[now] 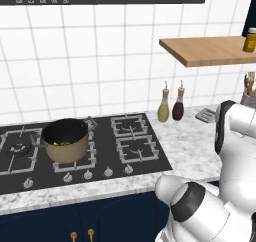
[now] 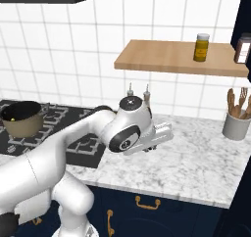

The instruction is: Put the lime and lemon in the pot. Retrieve the spatula and lightly stir the vegetables in the pot.

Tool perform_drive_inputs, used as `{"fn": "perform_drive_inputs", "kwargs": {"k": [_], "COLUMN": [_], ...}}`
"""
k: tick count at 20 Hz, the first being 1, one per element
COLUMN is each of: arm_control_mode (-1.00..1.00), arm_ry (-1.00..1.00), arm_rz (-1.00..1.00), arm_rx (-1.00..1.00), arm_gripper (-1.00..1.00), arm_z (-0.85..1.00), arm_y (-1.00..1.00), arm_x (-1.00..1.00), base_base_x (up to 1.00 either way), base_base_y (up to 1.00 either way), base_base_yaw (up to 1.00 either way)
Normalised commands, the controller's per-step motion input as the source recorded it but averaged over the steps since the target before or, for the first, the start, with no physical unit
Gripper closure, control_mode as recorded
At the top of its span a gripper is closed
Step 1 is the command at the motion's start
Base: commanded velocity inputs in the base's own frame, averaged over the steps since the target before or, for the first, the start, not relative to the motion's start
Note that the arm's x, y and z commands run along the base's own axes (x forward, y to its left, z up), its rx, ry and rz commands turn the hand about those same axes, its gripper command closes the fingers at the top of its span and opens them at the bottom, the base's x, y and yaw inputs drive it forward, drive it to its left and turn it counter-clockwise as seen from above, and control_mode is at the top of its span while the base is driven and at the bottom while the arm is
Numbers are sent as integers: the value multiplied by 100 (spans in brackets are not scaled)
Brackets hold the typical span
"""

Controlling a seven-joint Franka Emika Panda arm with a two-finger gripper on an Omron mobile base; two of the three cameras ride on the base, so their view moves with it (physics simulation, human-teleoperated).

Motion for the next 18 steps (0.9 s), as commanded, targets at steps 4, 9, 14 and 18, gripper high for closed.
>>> {"fn": "perform_drive_inputs", "kwargs": {"k": [4, 9, 14, 18], "arm_control_mode": [-100, -100, -100, -100], "arm_ry": [15, 10, 1, -3], "arm_rz": [59, 71, 76, 72], "arm_rx": [-46, -53, -54, -58], "arm_gripper": [100, 100, 100, 100], "arm_z": [95, 68, 40, 28], "arm_y": [33, 22, 5, 1], "arm_x": [-4, -22, -13, 0], "base_base_x": [0, 0, 0, 0], "base_base_y": [0, 0, 0, 0], "base_base_yaw": [0, 0, 0, 0]}}
